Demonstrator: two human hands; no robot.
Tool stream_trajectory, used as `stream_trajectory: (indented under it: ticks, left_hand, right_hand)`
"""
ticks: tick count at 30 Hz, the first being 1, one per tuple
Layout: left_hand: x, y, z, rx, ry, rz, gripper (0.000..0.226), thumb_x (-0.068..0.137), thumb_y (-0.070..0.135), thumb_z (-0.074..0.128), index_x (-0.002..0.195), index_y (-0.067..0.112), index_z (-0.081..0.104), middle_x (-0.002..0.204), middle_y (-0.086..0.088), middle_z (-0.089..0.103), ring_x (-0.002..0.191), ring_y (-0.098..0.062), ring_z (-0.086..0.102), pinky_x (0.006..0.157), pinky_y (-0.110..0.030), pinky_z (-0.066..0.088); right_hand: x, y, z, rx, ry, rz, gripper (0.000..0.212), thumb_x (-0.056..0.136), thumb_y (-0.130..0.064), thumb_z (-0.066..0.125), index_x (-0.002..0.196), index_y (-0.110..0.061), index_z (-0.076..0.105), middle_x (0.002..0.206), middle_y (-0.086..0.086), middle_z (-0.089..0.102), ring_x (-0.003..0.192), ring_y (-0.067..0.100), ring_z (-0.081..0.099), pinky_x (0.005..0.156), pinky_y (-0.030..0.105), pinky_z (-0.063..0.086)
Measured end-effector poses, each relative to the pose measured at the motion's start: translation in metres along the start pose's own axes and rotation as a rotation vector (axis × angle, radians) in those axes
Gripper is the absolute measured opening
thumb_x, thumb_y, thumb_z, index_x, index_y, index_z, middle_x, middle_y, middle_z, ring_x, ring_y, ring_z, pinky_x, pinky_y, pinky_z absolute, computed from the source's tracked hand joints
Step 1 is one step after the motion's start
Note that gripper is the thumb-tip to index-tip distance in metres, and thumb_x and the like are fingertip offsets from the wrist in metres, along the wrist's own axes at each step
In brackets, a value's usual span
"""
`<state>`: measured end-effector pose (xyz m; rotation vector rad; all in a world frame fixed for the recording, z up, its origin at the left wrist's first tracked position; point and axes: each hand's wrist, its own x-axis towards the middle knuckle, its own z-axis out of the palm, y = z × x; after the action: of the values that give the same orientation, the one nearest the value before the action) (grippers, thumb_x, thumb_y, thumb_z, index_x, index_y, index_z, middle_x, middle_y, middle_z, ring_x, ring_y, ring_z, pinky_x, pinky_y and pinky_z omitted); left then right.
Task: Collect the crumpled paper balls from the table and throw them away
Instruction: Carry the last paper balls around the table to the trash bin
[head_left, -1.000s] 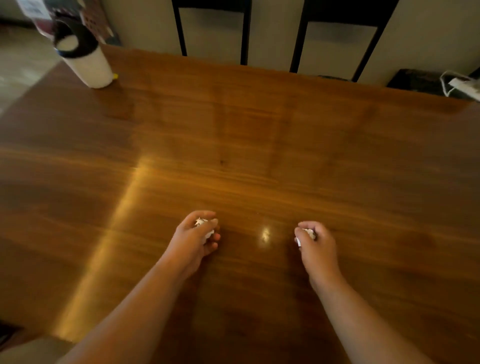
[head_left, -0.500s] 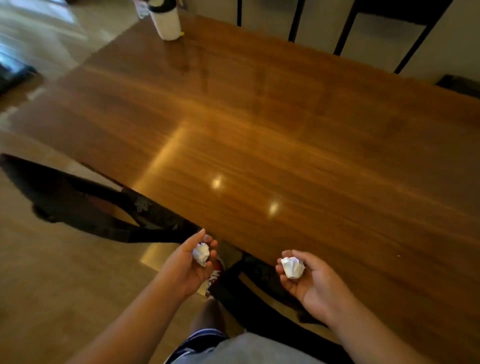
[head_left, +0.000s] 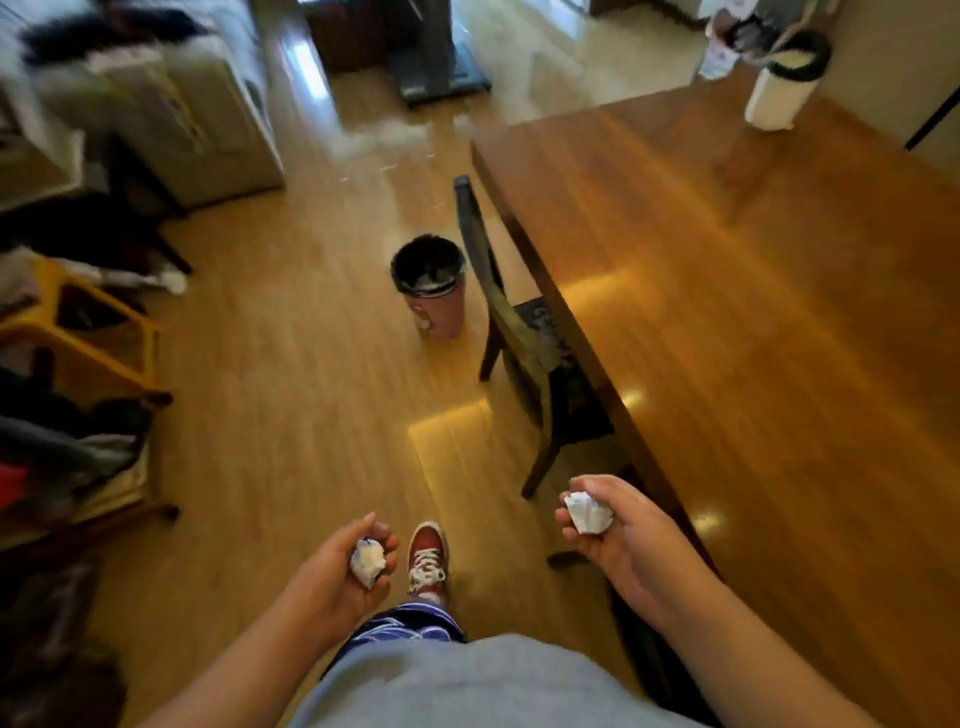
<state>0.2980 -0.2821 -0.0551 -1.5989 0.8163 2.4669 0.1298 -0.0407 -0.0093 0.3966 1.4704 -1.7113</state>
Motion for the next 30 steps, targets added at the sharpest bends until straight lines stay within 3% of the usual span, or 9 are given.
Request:
stream_trajectory:
  ticks: [8, 12, 17, 20, 30]
  left_hand:
    - [0.002, 0.049, -0.117, -0.356, 0.206, 0.073, 0.022, 0.089, 0.027, 0.057, 0.074, 0.012, 0.061, 0.063, -0.006, 0.067, 0.046, -0.014, 0.061, 0.035, -0.022, 0.047]
    - [0.025, 0.105, -0.165, -0.449, 0.254, 0.076, 0.022, 0.09, 0.027, 0.056, 0.075, 0.012, 0.061, 0.061, -0.006, 0.066, 0.045, -0.015, 0.061, 0.036, -0.023, 0.048]
    - [0.057, 0.197, -0.205, -0.46, 0.25, 0.083, 0.024, 0.091, 0.026, 0.056, 0.074, 0.01, 0.062, 0.063, -0.008, 0.067, 0.049, -0.017, 0.064, 0.043, -0.025, 0.053]
    - [0.075, 0.254, -0.209, -0.452, 0.209, 0.093, 0.024, 0.091, 0.027, 0.056, 0.077, 0.009, 0.063, 0.065, -0.008, 0.067, 0.052, -0.017, 0.065, 0.043, -0.028, 0.054]
    - [0.148, 0.419, -0.143, -0.342, 0.061, 0.143, 0.025, 0.092, 0.028, 0.054, 0.075, 0.011, 0.062, 0.069, -0.006, 0.065, 0.057, -0.016, 0.063, 0.048, -0.025, 0.053]
  right_hand:
    - [0.088, -0.013, 0.17, -0.22, -0.244, 0.073, 0.024, 0.091, -0.02, 0.061, 0.11, -0.006, 0.064, 0.11, 0.018, 0.061, 0.093, 0.027, 0.067, 0.068, 0.03, 0.057]
    - [0.139, -0.009, 0.254, -0.269, -0.274, 0.148, 0.021, 0.091, -0.018, 0.062, 0.108, -0.006, 0.064, 0.109, 0.019, 0.061, 0.095, 0.029, 0.066, 0.072, 0.033, 0.057]
    - [0.194, -0.011, 0.33, -0.293, -0.24, 0.193, 0.022, 0.088, -0.021, 0.066, 0.106, -0.008, 0.066, 0.111, 0.019, 0.063, 0.094, 0.029, 0.069, 0.07, 0.032, 0.058]
    - [0.22, -0.02, 0.357, -0.263, -0.182, 0.208, 0.026, 0.084, -0.02, 0.069, 0.107, -0.007, 0.066, 0.109, 0.021, 0.064, 0.084, 0.027, 0.074, 0.066, 0.032, 0.058]
    - [0.308, -0.068, 0.385, -0.226, 0.045, 0.268, 0.025, 0.084, -0.016, 0.069, 0.105, -0.003, 0.065, 0.106, 0.021, 0.065, 0.086, 0.029, 0.07, 0.055, 0.029, 0.057]
